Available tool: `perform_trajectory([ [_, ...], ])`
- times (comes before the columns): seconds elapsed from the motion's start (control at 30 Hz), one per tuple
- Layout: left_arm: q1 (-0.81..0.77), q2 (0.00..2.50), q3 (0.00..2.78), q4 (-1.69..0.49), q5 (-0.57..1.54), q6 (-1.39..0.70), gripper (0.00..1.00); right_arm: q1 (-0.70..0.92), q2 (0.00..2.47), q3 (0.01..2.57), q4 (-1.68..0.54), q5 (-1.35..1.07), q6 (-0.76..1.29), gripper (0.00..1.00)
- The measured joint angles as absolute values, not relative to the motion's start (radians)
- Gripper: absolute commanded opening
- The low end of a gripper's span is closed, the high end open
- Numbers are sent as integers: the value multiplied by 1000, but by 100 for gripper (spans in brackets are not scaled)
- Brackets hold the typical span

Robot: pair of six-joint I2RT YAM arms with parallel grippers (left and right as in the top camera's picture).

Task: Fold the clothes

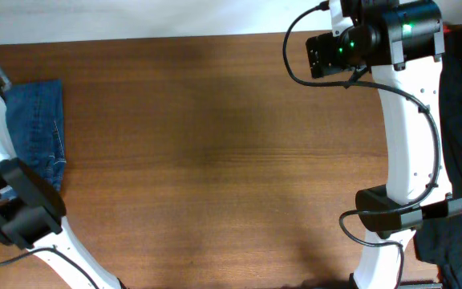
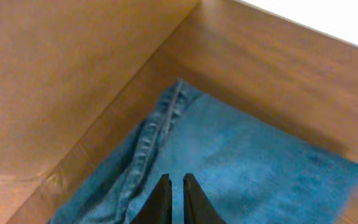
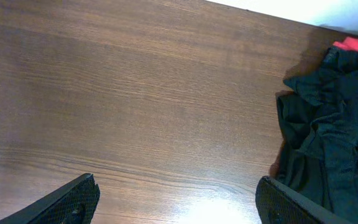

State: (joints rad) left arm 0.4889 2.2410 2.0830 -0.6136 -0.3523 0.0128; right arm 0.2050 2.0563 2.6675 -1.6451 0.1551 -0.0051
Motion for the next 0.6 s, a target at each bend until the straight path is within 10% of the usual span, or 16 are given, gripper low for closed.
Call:
perform_trajectory([
  [0.6,603,2529,2089,-458,-129,-5,2,205,2056,2667,-1692,106,-5,86],
])
